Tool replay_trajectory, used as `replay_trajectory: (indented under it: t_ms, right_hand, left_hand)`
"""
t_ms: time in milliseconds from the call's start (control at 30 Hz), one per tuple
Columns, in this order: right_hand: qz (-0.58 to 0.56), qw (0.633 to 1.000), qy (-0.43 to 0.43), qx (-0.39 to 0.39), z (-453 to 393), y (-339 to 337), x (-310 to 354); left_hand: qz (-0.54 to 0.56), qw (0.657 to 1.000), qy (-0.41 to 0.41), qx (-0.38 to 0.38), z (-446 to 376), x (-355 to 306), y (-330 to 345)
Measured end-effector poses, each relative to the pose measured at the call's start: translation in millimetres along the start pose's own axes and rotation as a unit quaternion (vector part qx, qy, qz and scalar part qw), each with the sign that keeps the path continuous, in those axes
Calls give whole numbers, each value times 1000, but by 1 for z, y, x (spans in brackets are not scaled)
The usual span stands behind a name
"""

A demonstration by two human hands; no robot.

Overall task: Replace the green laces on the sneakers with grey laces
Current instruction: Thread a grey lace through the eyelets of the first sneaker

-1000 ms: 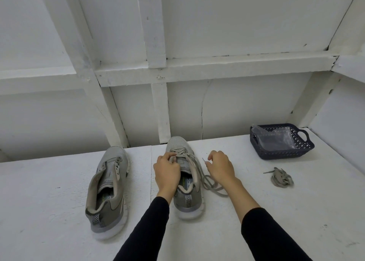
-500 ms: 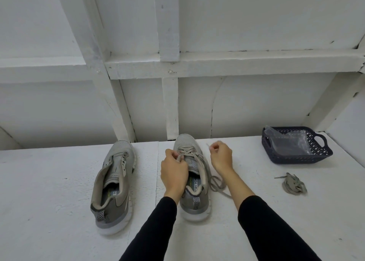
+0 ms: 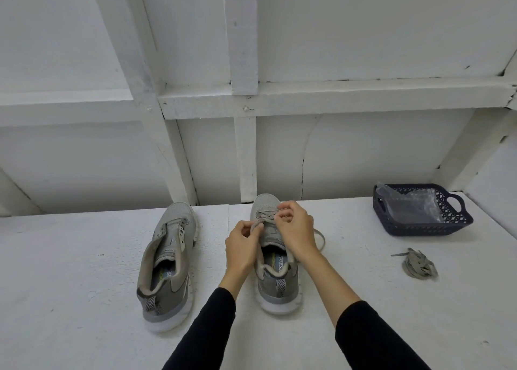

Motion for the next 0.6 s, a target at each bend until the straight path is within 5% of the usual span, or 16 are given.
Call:
replay_trajectory:
  t_ms: [200, 600]
  right_hand:
    - [111, 988, -79, 78, 7, 29, 5]
    - [159, 978, -113, 69, 11, 26, 7]
  left_hand:
    - [167, 981, -85, 49, 4, 15, 1]
    - [137, 986, -40, 84, 8, 8, 6]
Point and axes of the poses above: each hand's wrist, its own z-axis away from the middle knuckle, its own y-axis out of the palm, x = y × z, the point moved 9 cm from there along -z, towards the middle knuckle, and after that the axes turned 5 degrees about z, right-handed, at the moved point
